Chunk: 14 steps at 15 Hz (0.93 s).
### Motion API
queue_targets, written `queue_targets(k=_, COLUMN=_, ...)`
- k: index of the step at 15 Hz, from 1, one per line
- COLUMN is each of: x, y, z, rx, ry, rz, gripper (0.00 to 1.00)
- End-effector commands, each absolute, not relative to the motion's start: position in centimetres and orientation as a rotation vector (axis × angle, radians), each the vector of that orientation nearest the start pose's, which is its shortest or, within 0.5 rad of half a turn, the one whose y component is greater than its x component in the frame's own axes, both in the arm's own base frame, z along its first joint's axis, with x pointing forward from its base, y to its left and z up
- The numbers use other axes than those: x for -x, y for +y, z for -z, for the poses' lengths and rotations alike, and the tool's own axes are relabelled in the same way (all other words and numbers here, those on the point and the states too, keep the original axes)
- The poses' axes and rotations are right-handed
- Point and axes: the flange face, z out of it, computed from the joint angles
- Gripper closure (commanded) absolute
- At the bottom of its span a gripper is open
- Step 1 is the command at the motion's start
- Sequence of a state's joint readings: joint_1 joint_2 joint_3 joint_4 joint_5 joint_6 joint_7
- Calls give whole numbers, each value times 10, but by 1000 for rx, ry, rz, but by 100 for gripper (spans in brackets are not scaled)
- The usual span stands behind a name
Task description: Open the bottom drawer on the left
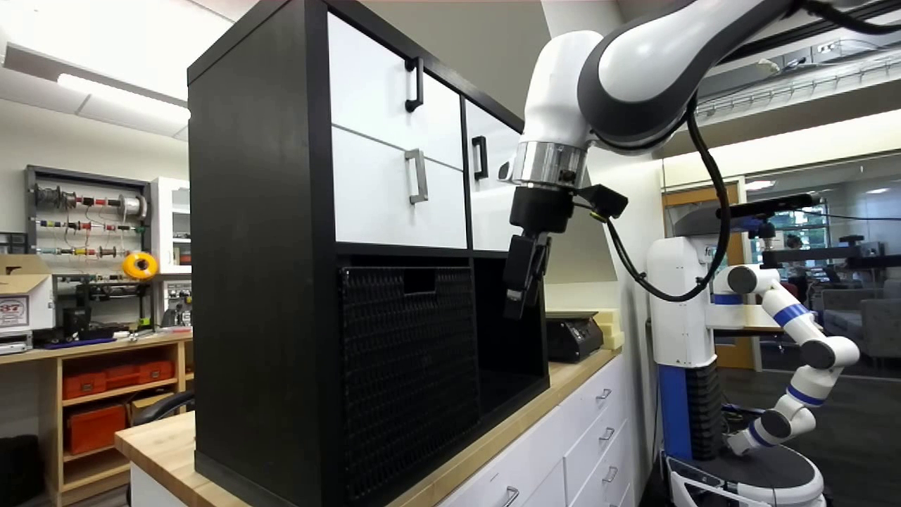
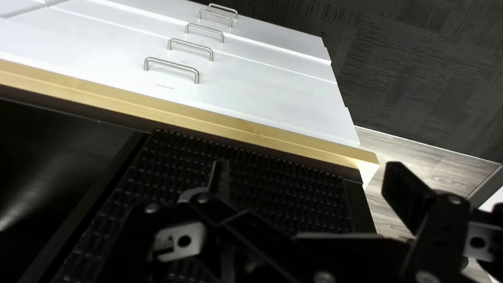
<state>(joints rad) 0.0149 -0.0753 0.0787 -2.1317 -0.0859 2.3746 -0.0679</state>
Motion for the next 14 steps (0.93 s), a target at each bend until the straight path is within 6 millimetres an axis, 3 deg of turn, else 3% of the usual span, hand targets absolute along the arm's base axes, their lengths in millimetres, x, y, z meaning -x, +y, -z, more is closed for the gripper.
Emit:
queue_targets(k=1, x=-572, y=49, z=-478, rx=3158, ry=-571, rz=631, gripper=0)
queue_targets(k=9, x=-605, y=46, z=-499, rx=3045, ry=-1105, rz=918, gripper=0)
queue_targets(k=14, x=-613, y=55, z=-501, rx=2912, ry=-1500, rz=1091, gripper=0)
